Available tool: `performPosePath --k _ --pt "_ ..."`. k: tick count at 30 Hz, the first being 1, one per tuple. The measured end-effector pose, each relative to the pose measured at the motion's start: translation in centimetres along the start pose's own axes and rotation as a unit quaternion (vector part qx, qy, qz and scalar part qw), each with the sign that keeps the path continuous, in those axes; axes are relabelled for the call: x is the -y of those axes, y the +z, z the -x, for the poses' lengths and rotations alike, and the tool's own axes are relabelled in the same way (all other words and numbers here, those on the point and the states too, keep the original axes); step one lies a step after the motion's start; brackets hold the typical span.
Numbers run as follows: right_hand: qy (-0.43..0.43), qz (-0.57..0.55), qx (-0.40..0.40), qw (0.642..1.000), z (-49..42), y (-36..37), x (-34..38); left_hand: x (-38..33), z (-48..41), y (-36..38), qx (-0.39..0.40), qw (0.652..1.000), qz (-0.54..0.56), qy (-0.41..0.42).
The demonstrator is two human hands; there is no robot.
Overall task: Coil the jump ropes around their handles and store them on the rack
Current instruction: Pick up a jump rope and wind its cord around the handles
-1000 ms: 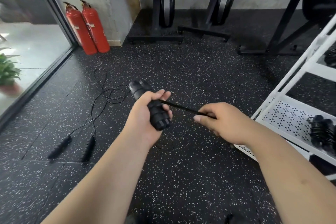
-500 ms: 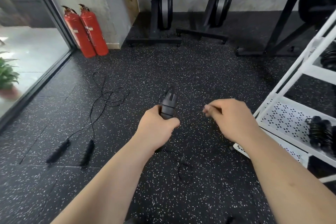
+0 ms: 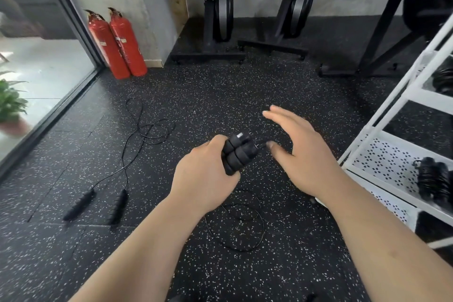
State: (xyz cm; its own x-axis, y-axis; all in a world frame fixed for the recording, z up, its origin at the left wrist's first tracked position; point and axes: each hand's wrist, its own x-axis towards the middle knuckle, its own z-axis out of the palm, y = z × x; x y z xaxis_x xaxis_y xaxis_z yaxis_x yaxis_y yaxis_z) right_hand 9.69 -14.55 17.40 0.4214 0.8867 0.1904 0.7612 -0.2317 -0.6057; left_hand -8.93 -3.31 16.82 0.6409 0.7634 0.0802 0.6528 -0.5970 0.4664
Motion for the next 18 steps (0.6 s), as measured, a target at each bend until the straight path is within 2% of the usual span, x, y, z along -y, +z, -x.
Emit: performPosePath --k 4,7,12,14,16,18 --pt "-0.01 -0.051 0.033 0.998 0.1 0.2 -0.1 0.1 -0.1 0.3 0.053 0.99 0.128 0.001" --pt "-0.002 -0.071 0.033 0.997 -0.1 0.2 -0.6 0.0 -0.6 0.5 0.094 0.968 0.234 -0.012" --pt "0.002 -0.141 0.025 0.99 -0.5 -0.1 -0.3 -0.5 -0.4 0.5 0.152 0.861 0.48 -0.071" --pt "0.009 -0.182 0.025 0.983 -0.5 -0.2 -0.2 -0.9 -0.5 0.4 0.154 0.807 0.559 -0.117" --pt "0.027 -0.221 0.027 0.974 -0.5 -0.1 0.0 -1.2 -0.7 0.4 0.146 0.76 0.612 -0.163" --pt "0.041 -0.243 0.022 0.969 -0.3 0.3 0.4 -1.5 -0.7 0.6 0.129 0.728 0.645 -0.191"
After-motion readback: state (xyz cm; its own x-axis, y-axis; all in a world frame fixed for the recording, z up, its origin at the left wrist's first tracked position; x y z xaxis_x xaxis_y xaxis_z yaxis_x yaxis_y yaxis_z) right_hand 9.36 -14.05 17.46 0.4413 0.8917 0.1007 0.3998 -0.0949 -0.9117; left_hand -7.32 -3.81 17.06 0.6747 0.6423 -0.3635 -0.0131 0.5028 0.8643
